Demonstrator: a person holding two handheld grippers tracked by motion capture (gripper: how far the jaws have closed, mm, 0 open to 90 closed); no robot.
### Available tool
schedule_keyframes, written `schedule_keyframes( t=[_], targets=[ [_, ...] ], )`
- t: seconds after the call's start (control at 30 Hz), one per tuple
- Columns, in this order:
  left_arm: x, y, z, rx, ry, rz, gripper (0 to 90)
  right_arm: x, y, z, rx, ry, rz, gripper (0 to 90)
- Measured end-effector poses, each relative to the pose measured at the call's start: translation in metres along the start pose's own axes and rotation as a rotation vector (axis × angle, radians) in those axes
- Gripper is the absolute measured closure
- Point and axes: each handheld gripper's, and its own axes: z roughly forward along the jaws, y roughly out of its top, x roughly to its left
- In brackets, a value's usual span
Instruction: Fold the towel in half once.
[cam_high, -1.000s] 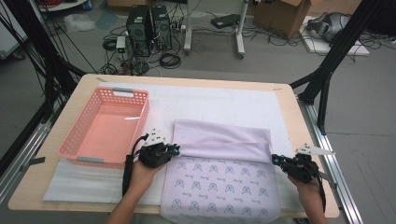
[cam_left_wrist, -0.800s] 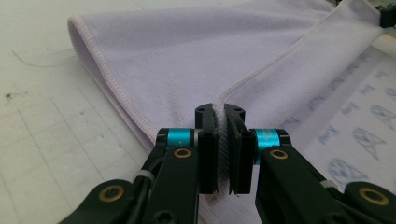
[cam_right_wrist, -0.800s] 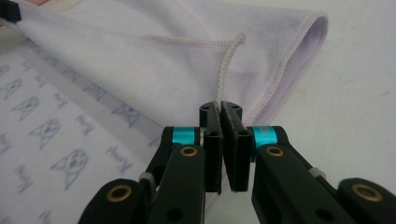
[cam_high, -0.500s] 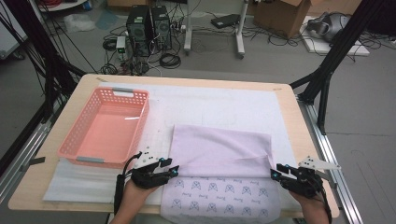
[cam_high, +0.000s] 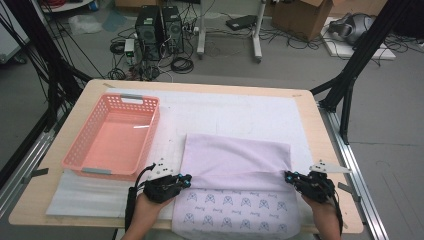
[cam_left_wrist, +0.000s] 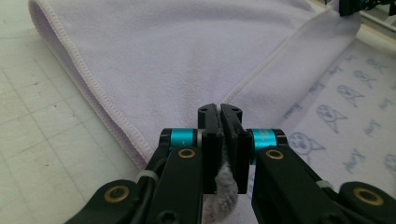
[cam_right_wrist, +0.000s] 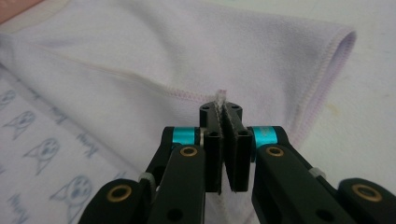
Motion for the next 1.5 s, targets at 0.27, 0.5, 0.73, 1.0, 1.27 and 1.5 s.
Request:
schedule_keyframes(
  t=[0.27,0.5,0.73,1.0,1.27,1.5],
  targets=[
    [-0.016,-0.007,-0.016,-0.010,-0.042,0.019,86.0,0.015,-0.023,-0.037,-0.011,0.022,-0.018,87.3],
    [-0.032,-0.017,-0.034,-0.003,-0.068,0.034,86.0,0.030,-0.036,-0.057,-0.010,0.045,-0.047,87.4],
    [-0.046,-0.030,-0.050,0.027,-0.095,0.047,84.7,0.045,-0.050,-0.075,0.012,0.074,-0.059,87.4],
    [-0.035,-0.018,-0.050,-0.055,-0.063,0.018,41.2,0.047,-0.057,-0.084,0.009,0.090,-0.017,64.1],
    [0.017,0.017,-0.008,-0.077,0.063,-0.022,47.9,0.020,-0.027,-0.047,0.003,-0.033,-0.029,65.9],
    [0.048,0.029,0.031,-0.012,0.156,-0.054,52.3,0.002,-0.012,-0.015,0.022,-0.040,-0.007,67.4]
  ],
)
